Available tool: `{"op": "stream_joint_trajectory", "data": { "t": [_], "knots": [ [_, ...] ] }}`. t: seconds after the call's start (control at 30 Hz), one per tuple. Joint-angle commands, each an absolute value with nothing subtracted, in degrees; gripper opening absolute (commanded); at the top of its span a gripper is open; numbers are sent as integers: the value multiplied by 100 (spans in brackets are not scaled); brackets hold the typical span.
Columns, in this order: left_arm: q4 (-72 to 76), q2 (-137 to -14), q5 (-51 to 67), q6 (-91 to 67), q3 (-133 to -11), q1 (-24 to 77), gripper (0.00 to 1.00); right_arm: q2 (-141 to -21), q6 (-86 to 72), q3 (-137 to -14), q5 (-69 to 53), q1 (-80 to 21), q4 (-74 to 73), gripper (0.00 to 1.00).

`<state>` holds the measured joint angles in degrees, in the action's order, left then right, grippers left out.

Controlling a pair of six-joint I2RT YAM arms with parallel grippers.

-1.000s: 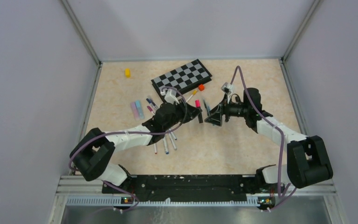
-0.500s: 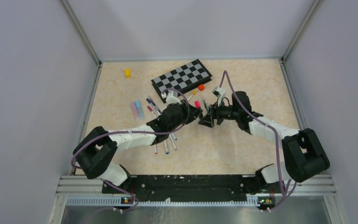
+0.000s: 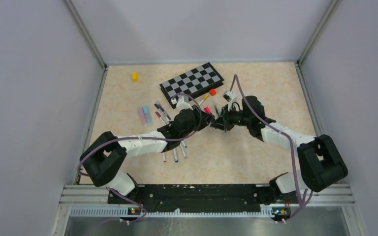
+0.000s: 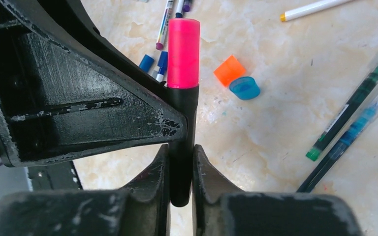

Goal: Open the pen caps
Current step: Open the pen cap from the pen.

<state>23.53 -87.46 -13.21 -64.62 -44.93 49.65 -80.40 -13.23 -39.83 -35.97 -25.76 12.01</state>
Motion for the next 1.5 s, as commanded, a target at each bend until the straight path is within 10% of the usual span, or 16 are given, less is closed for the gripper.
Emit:
{"op": "stream_joint_trajectory", "data": {
  "t": [0.0, 0.37, 0.77, 1.47],
  "knots": [
    [2632, -8717, -1237, -6390, -4639, 5019, 6, -8042, -1218, -4260, -3531, -2619, 1510, 0],
    [4090, -7461, -1352, -4216, -3562, 4938, 98, -8015, 283, -4736, -4197, -2606, 258, 0],
    [5082, -5724, 1641, -3042, -2281, 3767, 99, -8189, 3250, -5422, -6381, -2360, -2349, 0],
    [8016, -7838, 4404, -4382, -2434, 3627, 82, -8389, 3984, -5731, -7354, -2358, -3327, 0]
  ]
}}
